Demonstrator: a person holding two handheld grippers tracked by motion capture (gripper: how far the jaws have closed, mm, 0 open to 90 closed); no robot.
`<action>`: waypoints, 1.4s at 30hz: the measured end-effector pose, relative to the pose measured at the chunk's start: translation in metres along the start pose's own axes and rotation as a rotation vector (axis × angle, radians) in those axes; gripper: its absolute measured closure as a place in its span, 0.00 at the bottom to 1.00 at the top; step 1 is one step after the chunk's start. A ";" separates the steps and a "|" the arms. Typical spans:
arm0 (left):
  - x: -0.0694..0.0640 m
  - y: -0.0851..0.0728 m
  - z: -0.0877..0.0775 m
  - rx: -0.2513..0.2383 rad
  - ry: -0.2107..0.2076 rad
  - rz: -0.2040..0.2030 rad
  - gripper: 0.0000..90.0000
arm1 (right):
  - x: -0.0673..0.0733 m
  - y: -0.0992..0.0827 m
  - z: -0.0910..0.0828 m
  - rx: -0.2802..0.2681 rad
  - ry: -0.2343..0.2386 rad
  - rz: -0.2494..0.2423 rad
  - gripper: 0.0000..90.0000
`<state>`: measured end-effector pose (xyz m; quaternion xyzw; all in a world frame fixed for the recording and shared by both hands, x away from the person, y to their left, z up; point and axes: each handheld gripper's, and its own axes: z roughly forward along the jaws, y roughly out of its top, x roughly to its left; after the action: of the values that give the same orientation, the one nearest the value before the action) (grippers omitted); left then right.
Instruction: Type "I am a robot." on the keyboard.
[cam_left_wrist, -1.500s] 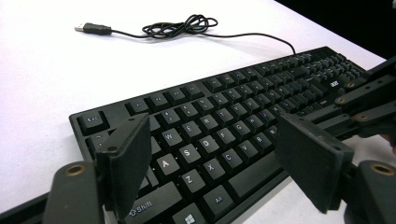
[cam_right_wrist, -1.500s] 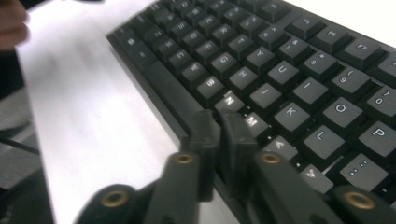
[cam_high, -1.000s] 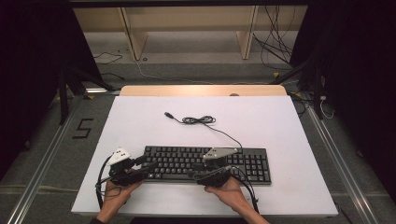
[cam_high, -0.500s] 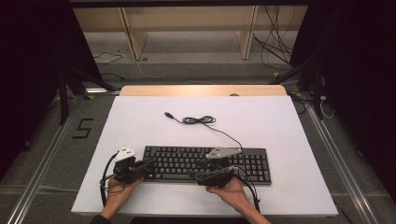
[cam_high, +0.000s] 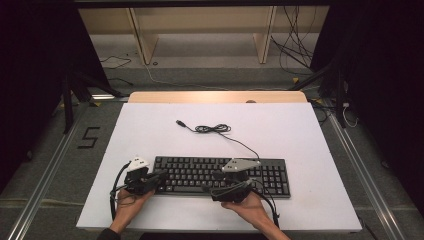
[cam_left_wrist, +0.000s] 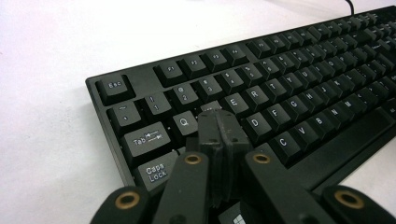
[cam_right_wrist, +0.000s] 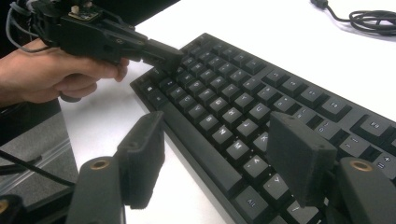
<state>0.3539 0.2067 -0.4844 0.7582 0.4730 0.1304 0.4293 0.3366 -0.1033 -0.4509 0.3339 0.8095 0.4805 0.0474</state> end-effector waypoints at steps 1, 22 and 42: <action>0.000 0.000 0.000 0.003 0.000 -0.001 0.99 | 0.001 0.000 0.000 0.001 -0.002 -0.002 0.42; 0.000 -0.001 0.004 0.028 0.003 -0.007 0.99 | 0.005 -0.002 0.000 0.011 0.001 -0.013 0.41; -0.008 0.004 -0.013 -0.060 -0.043 -0.010 0.73 | 0.005 -0.003 0.002 0.013 0.000 -0.015 0.40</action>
<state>0.3441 0.2065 -0.4720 0.7453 0.4635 0.1257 0.4625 0.3320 -0.0998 -0.4531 0.3280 0.8152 0.4748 0.0486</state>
